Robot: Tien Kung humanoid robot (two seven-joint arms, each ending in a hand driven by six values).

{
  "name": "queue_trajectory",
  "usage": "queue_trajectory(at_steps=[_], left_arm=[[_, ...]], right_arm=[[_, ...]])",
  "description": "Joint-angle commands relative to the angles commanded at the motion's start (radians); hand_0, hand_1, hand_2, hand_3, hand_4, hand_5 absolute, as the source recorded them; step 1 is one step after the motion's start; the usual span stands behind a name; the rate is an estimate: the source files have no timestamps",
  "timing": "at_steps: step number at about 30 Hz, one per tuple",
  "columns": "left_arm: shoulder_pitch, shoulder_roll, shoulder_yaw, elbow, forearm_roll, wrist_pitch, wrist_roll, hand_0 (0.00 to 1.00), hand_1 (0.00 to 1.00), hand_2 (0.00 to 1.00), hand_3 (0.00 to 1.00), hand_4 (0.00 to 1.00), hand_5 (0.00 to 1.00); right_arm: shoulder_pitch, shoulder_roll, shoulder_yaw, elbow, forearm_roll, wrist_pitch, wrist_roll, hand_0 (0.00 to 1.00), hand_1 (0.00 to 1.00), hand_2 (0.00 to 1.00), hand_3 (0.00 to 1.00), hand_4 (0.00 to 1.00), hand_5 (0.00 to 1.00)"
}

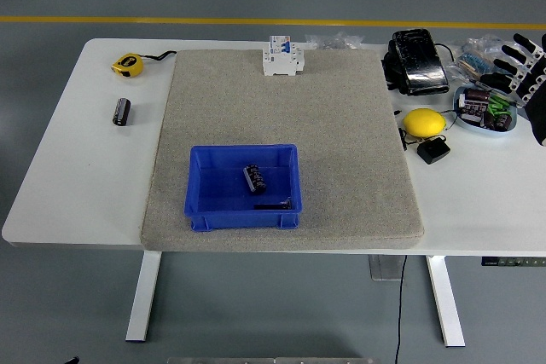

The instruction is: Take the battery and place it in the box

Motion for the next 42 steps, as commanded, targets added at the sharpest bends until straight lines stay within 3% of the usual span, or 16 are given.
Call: queue_trajectory(at_steps=[22,42], left_arm=[[-0.007,-0.003,-0.014,0.003,0.013,-0.004,0.000,0.704,0.636,0.753,0.714,0.727,0.540],[0.003,-0.002,-0.080,0.009,0.133,-0.023,0.024,0.701,0.653,0.762,0.717,0.727,0.542]], right_arm=[[-0.001,0.037,0.032,0.004,-0.034,-0.003,-0.001,0.816,0.813,0.837,0.861,0.998,0.998],[-0.035,0.060,0.056,0.008,-0.040,-0.001,0.006,0.814,0.811,0.835,0.862,0.998,0.998]])
